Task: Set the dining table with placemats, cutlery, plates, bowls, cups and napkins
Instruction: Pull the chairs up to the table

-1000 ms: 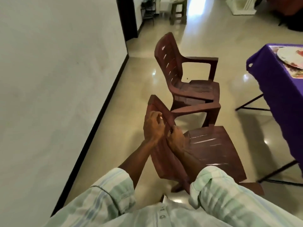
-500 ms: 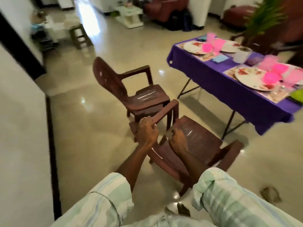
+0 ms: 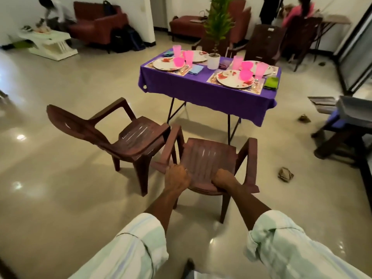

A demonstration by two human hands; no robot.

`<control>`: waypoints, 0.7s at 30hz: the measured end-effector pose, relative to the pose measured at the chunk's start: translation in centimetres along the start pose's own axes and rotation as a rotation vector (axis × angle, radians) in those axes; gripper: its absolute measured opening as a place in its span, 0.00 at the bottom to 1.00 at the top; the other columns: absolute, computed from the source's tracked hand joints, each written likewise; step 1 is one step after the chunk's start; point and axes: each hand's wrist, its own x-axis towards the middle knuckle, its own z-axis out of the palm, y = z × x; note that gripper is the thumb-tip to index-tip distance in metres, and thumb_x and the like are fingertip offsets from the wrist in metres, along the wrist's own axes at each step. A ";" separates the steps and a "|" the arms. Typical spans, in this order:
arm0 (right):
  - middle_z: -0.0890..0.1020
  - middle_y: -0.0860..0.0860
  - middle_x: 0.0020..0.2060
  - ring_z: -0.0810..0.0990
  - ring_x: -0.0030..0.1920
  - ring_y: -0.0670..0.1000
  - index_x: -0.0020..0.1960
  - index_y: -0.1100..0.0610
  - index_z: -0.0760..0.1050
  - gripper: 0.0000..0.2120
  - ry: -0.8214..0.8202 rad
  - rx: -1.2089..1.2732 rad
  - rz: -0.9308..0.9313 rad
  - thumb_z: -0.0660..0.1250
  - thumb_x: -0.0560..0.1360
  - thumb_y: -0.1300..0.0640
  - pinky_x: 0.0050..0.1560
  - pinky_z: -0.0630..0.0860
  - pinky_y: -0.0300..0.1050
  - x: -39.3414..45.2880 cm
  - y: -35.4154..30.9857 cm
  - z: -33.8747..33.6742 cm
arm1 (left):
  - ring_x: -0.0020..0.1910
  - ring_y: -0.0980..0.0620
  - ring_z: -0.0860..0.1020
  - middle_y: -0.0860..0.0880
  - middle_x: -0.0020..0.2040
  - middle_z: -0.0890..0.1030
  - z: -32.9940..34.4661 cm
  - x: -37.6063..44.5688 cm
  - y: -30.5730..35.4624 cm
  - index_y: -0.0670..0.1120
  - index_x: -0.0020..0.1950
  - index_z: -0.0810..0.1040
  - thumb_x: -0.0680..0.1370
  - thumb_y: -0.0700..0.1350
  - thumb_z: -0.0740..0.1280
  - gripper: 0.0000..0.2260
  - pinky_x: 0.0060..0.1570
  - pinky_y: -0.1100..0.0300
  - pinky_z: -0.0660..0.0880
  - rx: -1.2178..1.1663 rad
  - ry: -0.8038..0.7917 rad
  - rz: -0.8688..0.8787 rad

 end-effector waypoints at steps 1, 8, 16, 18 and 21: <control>0.81 0.60 0.53 0.80 0.52 0.60 0.54 0.65 0.79 0.14 0.009 0.018 0.024 0.58 0.79 0.59 0.51 0.75 0.49 -0.3 -0.3 0.2 | 0.47 0.48 0.78 0.49 0.44 0.81 -0.2 0.0 -0.2 0.48 0.45 0.78 0.78 0.52 0.56 0.13 0.56 0.50 0.72 0.042 -0.022 0.010; 0.82 0.55 0.42 0.77 0.39 0.54 0.46 0.59 0.79 0.15 0.310 0.119 0.101 0.59 0.79 0.50 0.42 0.72 0.45 -1.7 -1.2 0.4 | 0.47 0.52 0.77 0.51 0.43 0.82 -1.2 -0.9 -2.1 0.49 0.45 0.80 0.80 0.64 0.45 0.29 0.59 0.53 0.66 0.099 -0.049 0.284; 0.79 0.49 0.34 0.79 0.36 0.51 0.40 0.53 0.77 0.26 0.443 0.141 0.159 0.50 0.80 0.38 0.42 0.77 0.46 -3.6 -1.5 1.7 | 0.64 0.49 0.74 0.49 0.65 0.77 -2.5 -0.7 -4.1 0.48 0.68 0.72 0.78 0.63 0.57 0.25 0.66 0.54 0.65 0.314 -0.130 0.645; 0.79 0.49 0.32 0.79 0.34 0.49 0.40 0.52 0.78 0.31 0.384 0.080 0.174 0.47 0.78 0.31 0.42 0.79 0.47 -3.9 -1.6 2.2 | 0.63 0.48 0.75 0.48 0.64 0.78 -2.7 -0.3 -4.2 0.48 0.67 0.73 0.80 0.53 0.59 0.17 0.66 0.54 0.65 0.320 -0.118 0.645; 0.82 0.49 0.35 0.79 0.37 0.50 0.43 0.52 0.81 0.32 0.428 -0.005 0.155 0.46 0.79 0.33 0.45 0.76 0.45 -4.9 -2.3 3.4 | 0.58 0.46 0.77 0.47 0.57 0.81 -3.4 0.5 -4.1 0.49 0.63 0.76 0.80 0.46 0.57 0.13 0.61 0.53 0.68 0.341 -0.139 0.653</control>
